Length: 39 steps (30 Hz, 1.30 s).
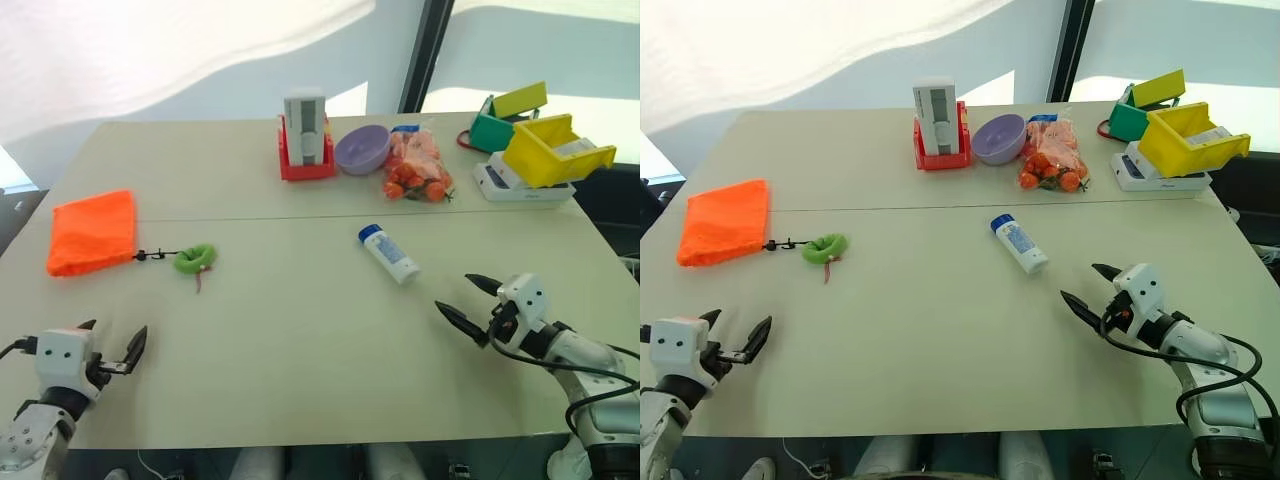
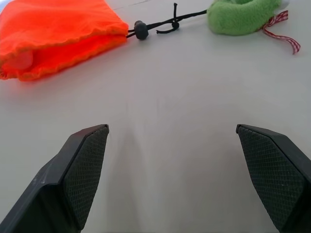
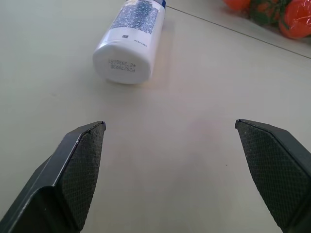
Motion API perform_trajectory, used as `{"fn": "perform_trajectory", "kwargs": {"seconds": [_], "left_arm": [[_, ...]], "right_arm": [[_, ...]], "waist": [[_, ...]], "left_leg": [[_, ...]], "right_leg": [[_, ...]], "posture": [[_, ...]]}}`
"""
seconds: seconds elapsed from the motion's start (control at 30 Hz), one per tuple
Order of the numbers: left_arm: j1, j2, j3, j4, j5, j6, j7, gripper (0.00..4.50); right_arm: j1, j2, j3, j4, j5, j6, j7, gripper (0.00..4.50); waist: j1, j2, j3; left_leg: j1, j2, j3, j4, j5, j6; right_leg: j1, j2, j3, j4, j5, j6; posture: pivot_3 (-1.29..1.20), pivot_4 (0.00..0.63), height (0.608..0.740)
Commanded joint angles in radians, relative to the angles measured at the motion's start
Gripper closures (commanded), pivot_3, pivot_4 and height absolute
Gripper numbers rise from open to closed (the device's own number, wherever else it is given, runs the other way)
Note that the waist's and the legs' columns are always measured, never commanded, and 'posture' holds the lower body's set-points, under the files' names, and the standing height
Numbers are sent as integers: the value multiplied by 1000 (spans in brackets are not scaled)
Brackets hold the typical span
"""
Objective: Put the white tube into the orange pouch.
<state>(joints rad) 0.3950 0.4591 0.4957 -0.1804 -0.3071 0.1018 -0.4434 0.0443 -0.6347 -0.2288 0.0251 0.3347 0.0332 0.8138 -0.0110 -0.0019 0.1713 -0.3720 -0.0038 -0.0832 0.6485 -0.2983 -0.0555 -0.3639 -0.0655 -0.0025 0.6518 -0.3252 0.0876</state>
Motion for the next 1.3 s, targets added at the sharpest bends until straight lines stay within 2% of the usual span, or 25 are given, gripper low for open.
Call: {"fn": "perform_trajectory", "kwargs": {"seconds": [0.03, 0.27, 0.57, 0.67, 0.8, 0.9, 1.0, 1.3], "left_arm": [[0, 0, 10, -37, 3, 2, 12, 0], [-10, -20, 12, -55, -9, 8, 26, 0], [-62, -51, -14, -78, 87, -33, 115, 0], [-84, -11, -30, -35, 194, -82, 147, 0], [-116, 117, -68, 65, 475, -128, 284, 0], [-156, 186, -96, 150, 562, -137, 328, 0], [-232, 229, -128, 258, 605, -142, 360, 0], [-514, 304, -177, 636, 613, -209, 445, 0]], "right_arm": [[-5, 3, -10, -13, 5, -21, 6, 52], [-6, 9, 3, -19, -1, -19, 8, 52], [-32, 25, 68, -80, 3, 8, 32, 52], [-25, 28, 98, -144, 6, 26, 37, 52], [-11, 49, 161, -265, 16, 72, 30, 52], [-12, 72, 208, -339, 17, 108, 14, 52], [-21, 97, 253, -386, 17, 133, 0, 52], [11, 129, 300, -372, 2, 102, 1, 52]], "waist": [[0, 0, 0], [0, 0, 0], [0, 0, 0], [0, 0, 0], [0, 0, 0], [0, 0, 0], [1, 0, 0], [0, -4, -1]], "left_leg": [[0, 0, 0, 0, 0, 0], [0, 0, 0, 0, 0, 0], [0, 0, 0, 1, 1, -1], [0, 0, 0, 0, 1, -1], [0, 0, -1, 0, 1, -1], [0, 0, -1, 0, 1, -1], [0, 0, 0, 0, 1, -2], [-1, 0, 0, 0, 2, -4]], "right_leg": [[0, 0, 0, 0, 0, 0], [0, 0, 0, 0, 0, 0], [0, 1, 0, 2, 0, 1], [0, 1, 0, 2, 0, 1], [-1, 3, 0, 4, 0, 1], [-2, 3, 0, 5, 0, 1], [-3, 3, 0, 5, 1, 1], [-8, 2, 0, 12, 1, 1]], "posture": [[0, 150, 740], [0, 150, 740], [0, 150, 740], [0, 150, 740], [0, 150, 740], [0, 150, 740], [0, 150, 740], [0, 150, 740]]}}
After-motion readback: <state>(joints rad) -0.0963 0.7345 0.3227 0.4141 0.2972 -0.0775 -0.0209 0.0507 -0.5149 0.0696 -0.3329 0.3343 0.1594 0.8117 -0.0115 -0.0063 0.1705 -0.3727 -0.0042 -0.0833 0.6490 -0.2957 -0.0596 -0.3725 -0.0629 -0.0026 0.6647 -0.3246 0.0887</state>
